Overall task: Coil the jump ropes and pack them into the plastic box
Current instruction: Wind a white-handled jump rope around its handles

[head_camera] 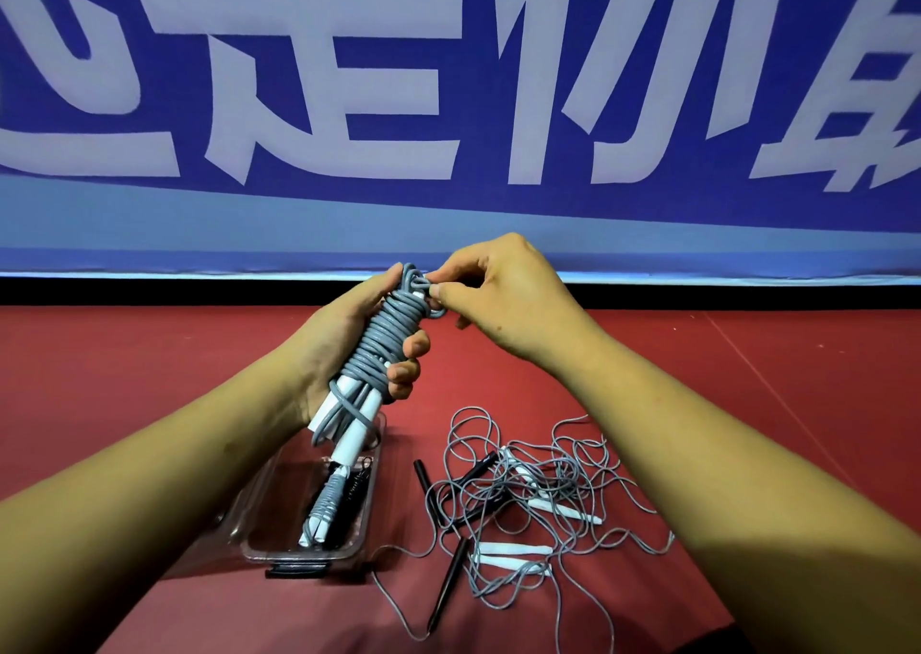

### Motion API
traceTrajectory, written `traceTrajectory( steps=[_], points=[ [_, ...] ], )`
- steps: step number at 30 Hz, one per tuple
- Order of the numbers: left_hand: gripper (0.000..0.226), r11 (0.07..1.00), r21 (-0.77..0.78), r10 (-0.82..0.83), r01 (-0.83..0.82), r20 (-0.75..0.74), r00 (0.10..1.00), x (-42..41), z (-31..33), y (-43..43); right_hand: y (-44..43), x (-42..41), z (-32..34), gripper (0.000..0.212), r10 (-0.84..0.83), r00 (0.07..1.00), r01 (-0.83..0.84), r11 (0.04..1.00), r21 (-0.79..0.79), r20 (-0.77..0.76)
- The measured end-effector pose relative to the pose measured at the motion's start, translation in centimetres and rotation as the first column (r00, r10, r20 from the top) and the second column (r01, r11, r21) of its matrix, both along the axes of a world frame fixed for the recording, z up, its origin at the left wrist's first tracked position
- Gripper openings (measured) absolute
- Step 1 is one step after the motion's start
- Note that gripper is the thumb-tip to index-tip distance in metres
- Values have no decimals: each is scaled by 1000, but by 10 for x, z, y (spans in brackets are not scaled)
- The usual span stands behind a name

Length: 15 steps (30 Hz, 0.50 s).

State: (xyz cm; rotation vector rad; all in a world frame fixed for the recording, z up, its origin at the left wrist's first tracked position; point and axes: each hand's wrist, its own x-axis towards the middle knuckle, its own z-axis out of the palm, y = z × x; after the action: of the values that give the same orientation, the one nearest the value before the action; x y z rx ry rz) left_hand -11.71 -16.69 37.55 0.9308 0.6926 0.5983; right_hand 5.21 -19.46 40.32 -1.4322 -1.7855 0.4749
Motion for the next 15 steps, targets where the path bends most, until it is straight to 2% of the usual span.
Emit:
traceTrajectory(
  steps=[6, 10, 12, 13, 15],
  points=[
    [41, 998, -2, -67, 67, -17, 998, -3, 4, -1, -5, -5, 4, 10, -31, 998, 28, 999, 43, 59],
    [38, 997, 19, -76, 76, 0, 997, -1, 7, -2, -7, -13, 0, 12, -76, 992, 61, 987, 148, 100],
    [38, 996, 34, -86, 86, -1, 996, -1, 7, -3, -6, -16, -4, 11, -93, 993, 79, 981, 177, 73],
    [37, 995, 40, -93, 93, -5, 996, -1, 8, -2, -6, -15, -6, 13, -82, 995, 73, 983, 167, 50],
    [36, 992, 48, -118, 118, -20, 993, -3, 9, -2, -6, -13, -5, 32, -18, 999, 13, 992, 127, 39]
  ],
)
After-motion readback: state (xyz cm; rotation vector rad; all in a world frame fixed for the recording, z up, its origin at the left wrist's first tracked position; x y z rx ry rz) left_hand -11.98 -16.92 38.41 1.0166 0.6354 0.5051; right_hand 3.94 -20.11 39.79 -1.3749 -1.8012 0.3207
